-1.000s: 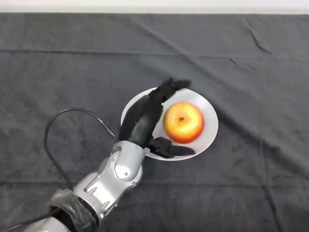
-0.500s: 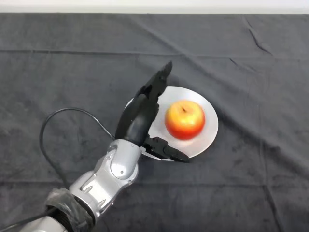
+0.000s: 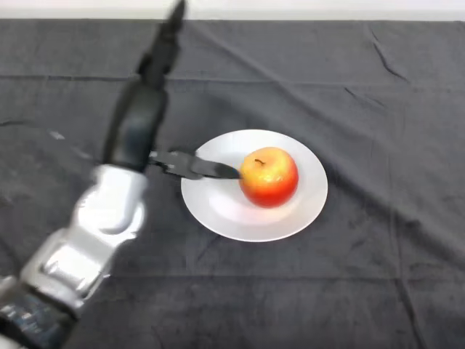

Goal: Move the apple to the plate

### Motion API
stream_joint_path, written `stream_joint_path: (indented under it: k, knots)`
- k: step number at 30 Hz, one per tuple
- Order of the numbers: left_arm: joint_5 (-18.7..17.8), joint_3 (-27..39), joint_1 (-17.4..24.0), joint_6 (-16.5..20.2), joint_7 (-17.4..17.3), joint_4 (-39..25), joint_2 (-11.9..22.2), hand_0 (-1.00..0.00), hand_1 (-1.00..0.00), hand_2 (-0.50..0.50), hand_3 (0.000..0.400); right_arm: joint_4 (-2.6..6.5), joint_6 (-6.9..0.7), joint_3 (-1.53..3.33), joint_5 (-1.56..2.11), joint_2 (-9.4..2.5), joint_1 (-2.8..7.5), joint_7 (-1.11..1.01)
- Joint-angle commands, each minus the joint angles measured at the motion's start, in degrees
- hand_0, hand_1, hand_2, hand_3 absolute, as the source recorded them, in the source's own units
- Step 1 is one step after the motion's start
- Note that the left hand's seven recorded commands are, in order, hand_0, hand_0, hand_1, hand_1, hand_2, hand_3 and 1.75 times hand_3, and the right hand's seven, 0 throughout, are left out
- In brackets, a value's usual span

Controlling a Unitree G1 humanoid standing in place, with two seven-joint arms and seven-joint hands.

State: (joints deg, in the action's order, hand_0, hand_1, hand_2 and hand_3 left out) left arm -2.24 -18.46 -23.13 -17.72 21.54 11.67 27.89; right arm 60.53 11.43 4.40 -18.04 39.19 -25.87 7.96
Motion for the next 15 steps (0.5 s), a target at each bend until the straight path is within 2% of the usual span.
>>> stream_joint_path:
  k: [1, 8, 15]
  knots:
    - [-1.2, 3.5, 4.0, -1.8, -0.6, -2.6, 4.1, 0.00, 0.00, 0.00, 0.000, 3.15, -1.06, 1.87, -1.44, -1.69, 4.75, -0.22]
    - [-5.2, 14.0, 12.9, -5.6, -1.4, -6.1, 7.7, 0.00, 0.00, 0.00, 0.000, 2.82, -1.23, 1.81, -1.37, -1.69, 4.91, -0.28]
    - [-7.3, 22.2, 19.0, -7.7, -1.7, -6.7, 8.3, 0.00, 0.00, 0.00, 0.000, 2.58, -1.36, 1.77, -1.33, -1.69, 5.02, -0.33]
